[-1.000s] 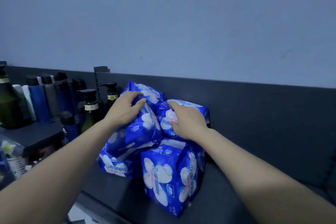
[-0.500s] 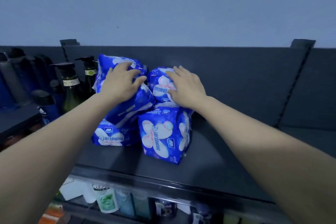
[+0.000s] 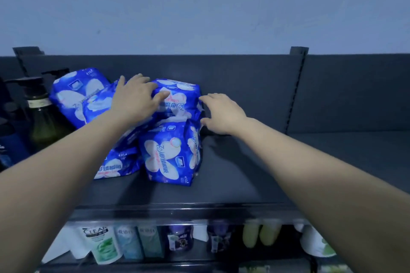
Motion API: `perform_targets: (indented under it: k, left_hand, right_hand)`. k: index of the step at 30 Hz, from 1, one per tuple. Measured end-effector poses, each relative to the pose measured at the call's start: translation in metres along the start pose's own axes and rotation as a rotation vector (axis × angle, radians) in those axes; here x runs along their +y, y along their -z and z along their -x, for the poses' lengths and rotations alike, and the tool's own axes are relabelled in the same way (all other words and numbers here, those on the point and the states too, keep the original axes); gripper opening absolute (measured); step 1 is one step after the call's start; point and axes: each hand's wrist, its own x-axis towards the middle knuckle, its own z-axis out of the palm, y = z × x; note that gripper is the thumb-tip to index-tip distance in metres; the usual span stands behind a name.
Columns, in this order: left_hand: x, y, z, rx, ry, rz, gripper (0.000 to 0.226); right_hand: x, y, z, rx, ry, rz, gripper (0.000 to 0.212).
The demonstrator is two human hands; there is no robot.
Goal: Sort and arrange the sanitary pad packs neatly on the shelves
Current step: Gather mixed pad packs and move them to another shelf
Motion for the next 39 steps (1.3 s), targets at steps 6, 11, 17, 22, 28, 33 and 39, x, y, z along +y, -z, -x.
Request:
perform_targets:
  k: [6, 11, 17, 22, 28, 33, 39]
  left_hand:
    - [0.032, -0.004, 0.002, -0.053, -0.069, 0.000, 0.050]
    - [0.069, -0.006, 0.004, -0.069, -0.149, -0.039, 0.044]
    - [0.139, -0.005, 0.006, -0.058, -0.293, -0.023, 0.041]
    - [0.213, 0.002, 0.016, -0.088, -0.375, -0.029, 0.050]
    - [0.308, 0.012, 0.036, -0.130, -0.469, 0.036, 0.053]
    - [0.387, 0.016, 0.056, -0.148, -0.576, 0.090, 0.053]
    - [0.482, 0.029, 0.081, -0.145, -0.690, 0.183, 0.057]
  right_hand:
    - [0.021, 0.012, 0.023, -0.055, -0.055, 0.056, 0.060]
    - [0.046, 0.024, 0.051, -0.089, -0.099, 0.088, 0.061]
    - [0.095, 0.043, 0.099, -0.095, -0.183, 0.153, 0.055]
    - [0.149, 0.067, 0.155, -0.089, -0.280, 0.210, 0.054]
    - [0.209, 0.094, 0.230, -0.095, -0.416, 0.273, 0.055]
    - [0.253, 0.118, 0.301, -0.092, -0.523, 0.315, 0.059]
    - [0.301, 0.152, 0.390, -0.105, -0.682, 0.366, 0.060]
